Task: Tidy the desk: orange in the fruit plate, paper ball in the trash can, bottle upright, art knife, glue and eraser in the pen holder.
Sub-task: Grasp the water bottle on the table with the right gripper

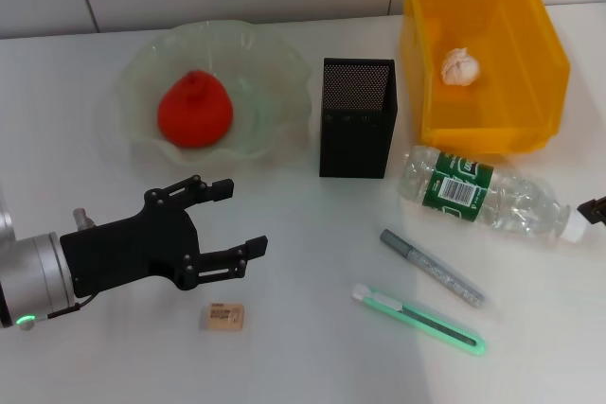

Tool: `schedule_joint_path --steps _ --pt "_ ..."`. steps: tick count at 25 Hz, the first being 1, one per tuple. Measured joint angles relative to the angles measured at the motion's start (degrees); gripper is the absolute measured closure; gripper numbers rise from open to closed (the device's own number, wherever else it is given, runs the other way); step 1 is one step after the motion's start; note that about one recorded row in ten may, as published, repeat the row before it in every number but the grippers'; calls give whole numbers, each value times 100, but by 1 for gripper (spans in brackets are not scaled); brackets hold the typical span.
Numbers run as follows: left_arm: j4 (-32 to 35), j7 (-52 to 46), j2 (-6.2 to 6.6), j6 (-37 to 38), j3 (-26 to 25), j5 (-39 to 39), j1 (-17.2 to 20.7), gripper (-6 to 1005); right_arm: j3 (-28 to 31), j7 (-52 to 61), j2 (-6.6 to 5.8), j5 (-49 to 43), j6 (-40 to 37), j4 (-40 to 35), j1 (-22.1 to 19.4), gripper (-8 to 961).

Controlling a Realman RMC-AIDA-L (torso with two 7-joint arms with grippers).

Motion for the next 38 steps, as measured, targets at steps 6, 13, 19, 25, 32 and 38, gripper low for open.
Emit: schedule_joint_path --steps 6,13,19,25,32,38 --pt "-8 23 -6 -32 -27 0 40 137 -390 -15 10 -269 658 661 47 185" --pt "-9 33 -6 -112 -10 0 57 137 -524 -109 9 -246 1094 1311 80 185" --pt "-9 40 -6 -170 9 0 57 137 -801 -80 18 -245 1383 1600 89 185" --pt "-9 41 -6 -166 13 0 59 137 -974 -67 20 -241 1506 1750 106 185" --pt "-9 33 -6 -129 15 0 92 137 -983 -61 20 -252 1530 1876 154 186" --pt "-9 36 -6 -120 15 0 95 137 -994 -58 20 -278 1655 1962 172 384"
